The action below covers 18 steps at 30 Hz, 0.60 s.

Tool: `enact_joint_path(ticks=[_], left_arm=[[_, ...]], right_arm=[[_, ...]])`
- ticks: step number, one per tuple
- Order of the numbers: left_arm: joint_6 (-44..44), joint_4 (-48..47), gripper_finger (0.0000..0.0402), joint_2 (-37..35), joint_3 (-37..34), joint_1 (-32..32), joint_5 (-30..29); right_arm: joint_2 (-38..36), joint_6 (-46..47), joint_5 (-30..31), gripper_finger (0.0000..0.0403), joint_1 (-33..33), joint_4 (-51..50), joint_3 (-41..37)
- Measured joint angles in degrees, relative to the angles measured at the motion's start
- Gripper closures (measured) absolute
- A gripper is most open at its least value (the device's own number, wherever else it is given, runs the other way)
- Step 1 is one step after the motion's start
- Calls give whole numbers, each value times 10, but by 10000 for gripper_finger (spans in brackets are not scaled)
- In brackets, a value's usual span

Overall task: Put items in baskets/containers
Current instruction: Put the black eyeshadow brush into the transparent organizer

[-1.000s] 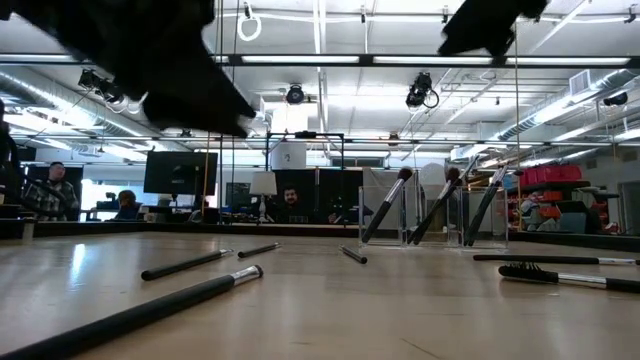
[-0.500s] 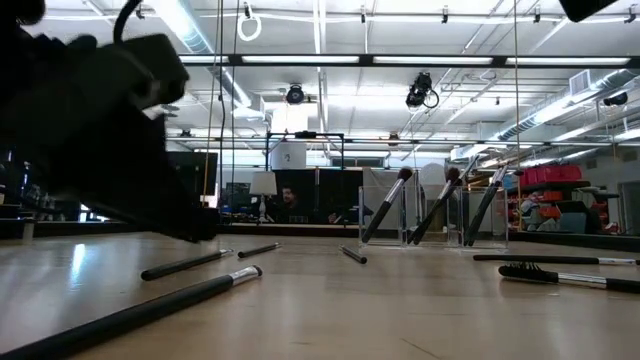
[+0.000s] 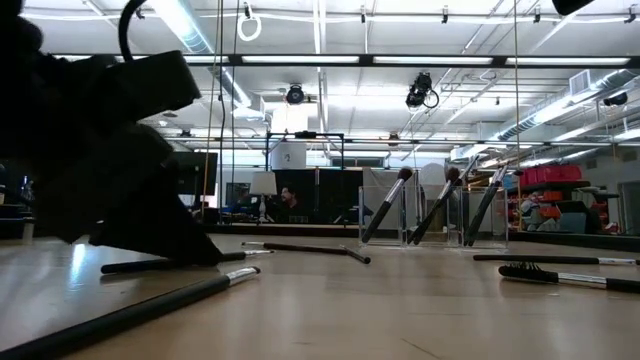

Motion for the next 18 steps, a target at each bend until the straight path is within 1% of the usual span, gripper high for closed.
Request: enact_joint_path(ticks=[5,8,10,12,14,18], left_arm=[[-42,7,193,-4,-41,-18,-26],[-53,69,207,-3,-80,-29,-60],[-31,132,211,-3,-105,-33,-83],[11,196,210,-3,-126,-30,-95],[48,239,205,-3,-139,-22,-94],[81,312,205,-5,-165,-1,-75]], right_arm=[[0,-1,0,319,0,1,0],[0,-9,0,319,0,2,0],[0,-17,0,319,0,6,0],[0,-20,0,319,-2,6,0],[0,-22,0,319,-3,11,0],[0,-29,-1,319,-10,14,0]])
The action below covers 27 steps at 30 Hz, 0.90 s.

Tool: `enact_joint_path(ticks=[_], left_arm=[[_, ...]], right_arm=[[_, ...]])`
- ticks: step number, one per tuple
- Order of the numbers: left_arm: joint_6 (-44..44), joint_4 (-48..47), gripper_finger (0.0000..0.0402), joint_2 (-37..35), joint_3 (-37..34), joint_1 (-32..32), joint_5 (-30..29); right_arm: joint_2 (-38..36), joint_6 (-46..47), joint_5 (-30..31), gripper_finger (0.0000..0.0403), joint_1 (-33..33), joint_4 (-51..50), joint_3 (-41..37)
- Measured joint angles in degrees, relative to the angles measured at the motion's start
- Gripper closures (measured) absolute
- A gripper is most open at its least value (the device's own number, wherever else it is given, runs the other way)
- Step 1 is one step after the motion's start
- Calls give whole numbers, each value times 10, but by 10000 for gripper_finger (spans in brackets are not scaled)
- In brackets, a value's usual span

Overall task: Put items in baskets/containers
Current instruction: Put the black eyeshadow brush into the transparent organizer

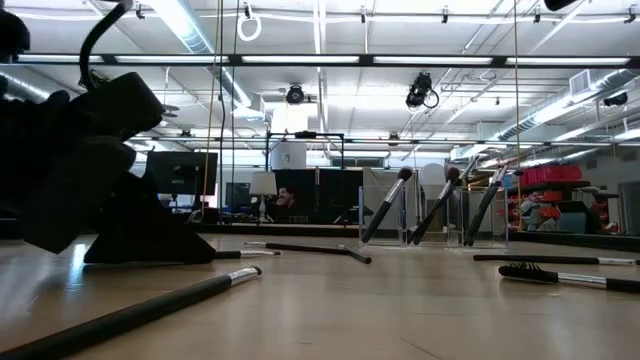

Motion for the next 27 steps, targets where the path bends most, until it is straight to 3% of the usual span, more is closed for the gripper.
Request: enact_joint_path(ticks=[5,12,20,27], left_arm=[[51,54,254,-1,-17,8,16],[67,75,379,-3,-38,8,29],[118,107,385,-16,-45,5,32],[228,148,385,-85,-52,18,41]], right_arm=[[0,-12,-1,319,-7,10,0],[0,-14,-1,319,-7,9,0],[-1,15,-1,319,-12,7,-11],[-1,122,-2,309,-45,111,-114]])
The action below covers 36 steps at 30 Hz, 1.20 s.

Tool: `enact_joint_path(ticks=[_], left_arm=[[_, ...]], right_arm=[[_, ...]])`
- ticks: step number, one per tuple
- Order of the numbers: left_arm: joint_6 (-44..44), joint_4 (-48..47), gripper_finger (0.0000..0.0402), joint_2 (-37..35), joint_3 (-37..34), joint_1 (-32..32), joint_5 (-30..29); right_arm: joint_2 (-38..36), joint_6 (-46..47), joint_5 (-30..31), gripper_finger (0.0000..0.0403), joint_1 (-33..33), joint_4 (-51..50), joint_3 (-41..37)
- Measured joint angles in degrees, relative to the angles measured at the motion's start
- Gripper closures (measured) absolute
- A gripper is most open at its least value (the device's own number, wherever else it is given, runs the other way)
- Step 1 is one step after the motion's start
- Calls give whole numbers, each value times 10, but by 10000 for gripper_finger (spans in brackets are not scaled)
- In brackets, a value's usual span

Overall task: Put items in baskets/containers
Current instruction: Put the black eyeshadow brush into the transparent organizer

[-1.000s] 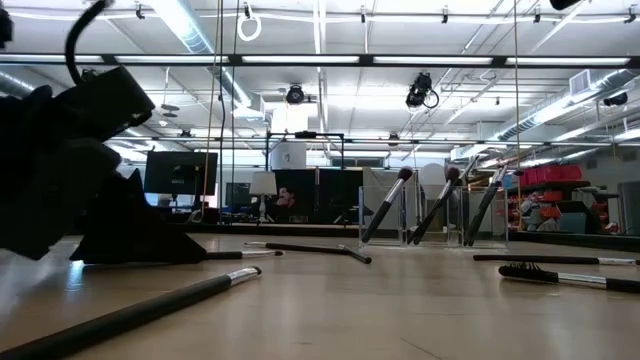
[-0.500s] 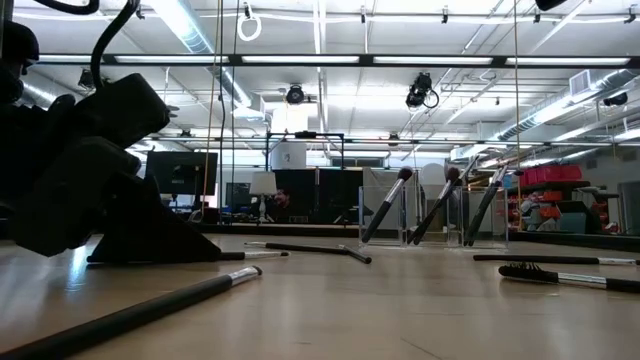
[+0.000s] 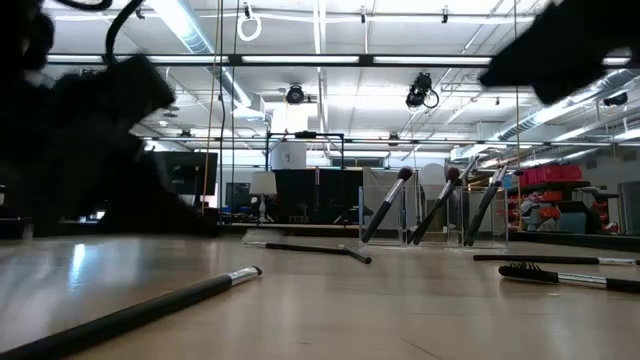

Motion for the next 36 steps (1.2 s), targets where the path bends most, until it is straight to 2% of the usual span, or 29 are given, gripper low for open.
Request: enact_joint_path(ticks=[3,6,10,15,18,22,36], left_arm=[[48,71,385,-17,3,10,-3],[123,174,385,-16,3,22,21],[215,310,385,-17,4,40,58],[282,420,383,-17,9,61,133],[295,423,385,-17,28,69,169],[321,423,381,-17,55,71,207],[333,414,377,-16,63,67,216]], right_arm=[[0,52,-9,282,-19,74,-56],[11,57,-2,245,-33,162,-104],[55,12,3,200,-47,270,-127],[146,-81,21,179,-60,426,-99],[193,-148,30,180,-68,510,-67],[222,-234,31,191,-73,572,-25],[212,-370,32,254,-35,652,-5]])
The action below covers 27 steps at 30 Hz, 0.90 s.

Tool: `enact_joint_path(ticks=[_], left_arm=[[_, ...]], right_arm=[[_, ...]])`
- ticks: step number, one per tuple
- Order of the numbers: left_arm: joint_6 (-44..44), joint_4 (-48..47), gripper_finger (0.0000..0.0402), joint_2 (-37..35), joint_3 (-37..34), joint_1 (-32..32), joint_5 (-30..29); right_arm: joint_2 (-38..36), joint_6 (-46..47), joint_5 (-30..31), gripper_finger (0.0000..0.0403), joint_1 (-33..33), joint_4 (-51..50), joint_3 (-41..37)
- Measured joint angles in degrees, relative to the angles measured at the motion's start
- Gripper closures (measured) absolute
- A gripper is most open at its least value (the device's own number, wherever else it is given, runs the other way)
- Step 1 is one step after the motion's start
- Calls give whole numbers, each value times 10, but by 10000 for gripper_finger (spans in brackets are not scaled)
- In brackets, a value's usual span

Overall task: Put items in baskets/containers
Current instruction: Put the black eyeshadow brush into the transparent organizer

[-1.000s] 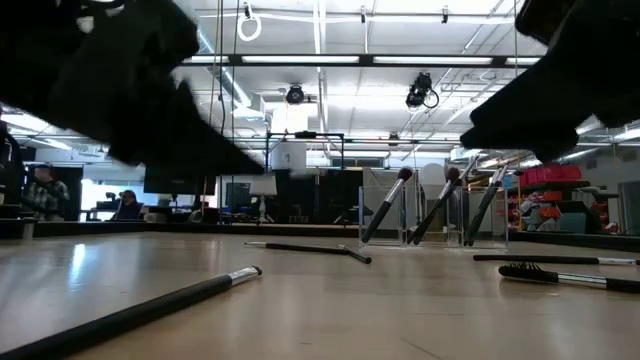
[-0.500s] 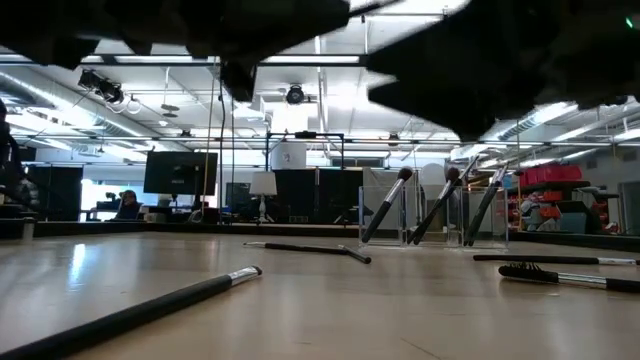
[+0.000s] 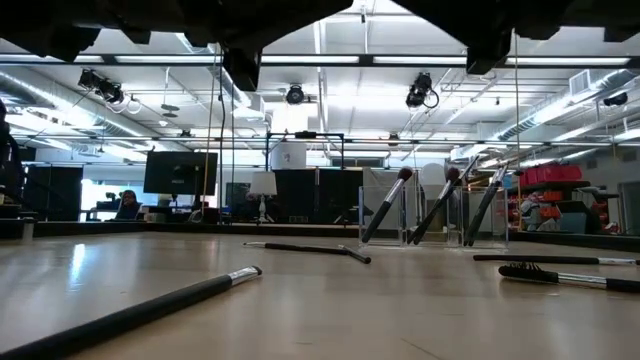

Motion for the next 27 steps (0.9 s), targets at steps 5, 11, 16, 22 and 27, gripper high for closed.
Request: enact_joint_path(ticks=[5,11,16,22,27], left_arm=[[0,0,379,0,0,1,0],[-2,0,372,0,0,1,2],[0,-2,357,0,1,3,-2],[-20,-60,272,0,1,10,-13],[-68,-116,202,0,0,14,-16]], right_arm=[[0,-1,1,293,1,1,0],[0,-1,1,372,1,2,0],[-18,18,39,387,7,-26,0],[-192,142,137,396,17,-389,0],[-388,362,118,397,-28,-777,7]])
